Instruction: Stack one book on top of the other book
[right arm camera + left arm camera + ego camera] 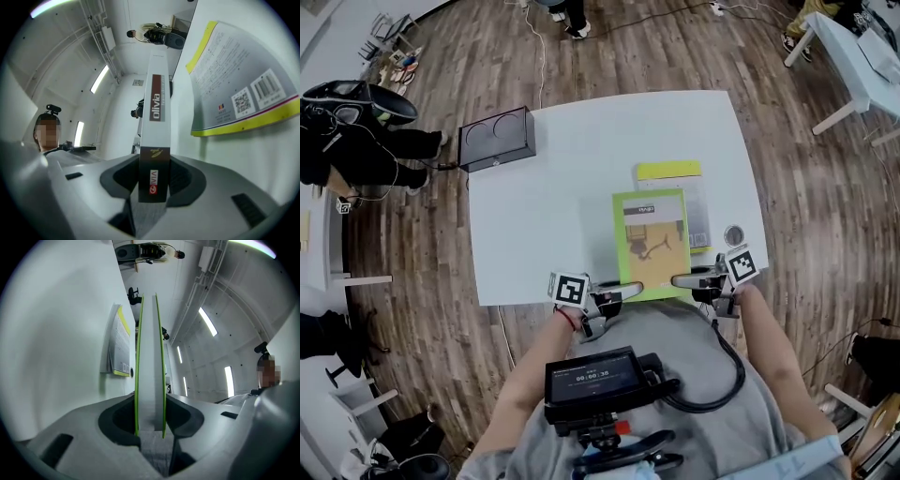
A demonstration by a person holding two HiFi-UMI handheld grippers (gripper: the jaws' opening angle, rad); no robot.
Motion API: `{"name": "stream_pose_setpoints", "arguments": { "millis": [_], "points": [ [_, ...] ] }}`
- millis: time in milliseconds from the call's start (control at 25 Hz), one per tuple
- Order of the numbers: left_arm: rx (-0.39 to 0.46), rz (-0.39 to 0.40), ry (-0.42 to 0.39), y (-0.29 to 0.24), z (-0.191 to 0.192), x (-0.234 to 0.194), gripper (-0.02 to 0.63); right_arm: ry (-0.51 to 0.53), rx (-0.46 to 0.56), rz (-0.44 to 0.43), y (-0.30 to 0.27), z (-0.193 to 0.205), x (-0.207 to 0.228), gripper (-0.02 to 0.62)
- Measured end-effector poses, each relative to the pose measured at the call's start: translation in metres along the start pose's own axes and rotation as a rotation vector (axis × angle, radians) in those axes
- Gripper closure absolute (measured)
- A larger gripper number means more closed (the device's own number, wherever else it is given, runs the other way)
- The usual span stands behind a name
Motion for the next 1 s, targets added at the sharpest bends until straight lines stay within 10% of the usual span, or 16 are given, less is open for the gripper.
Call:
{"name": "stream_pose_setpoints", "arguments": {
  "millis": [1000],
  "points": [
    [0.107, -0.005, 0.211, -0.127, -0.099, -0.025, 0.453, -0.198, 0.038, -0.063, 0.118, -0.097, 0.066, 0.44]
  ]
}}
Point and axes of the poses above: the fingertips, and each gripper's own axes: y backward along the fingers, x to its right, z out of its underside, the point moved 1 cm from there along y, backward along the fingers, and after that the axes turned 4 degrees about -z, right-handed, at the moved point
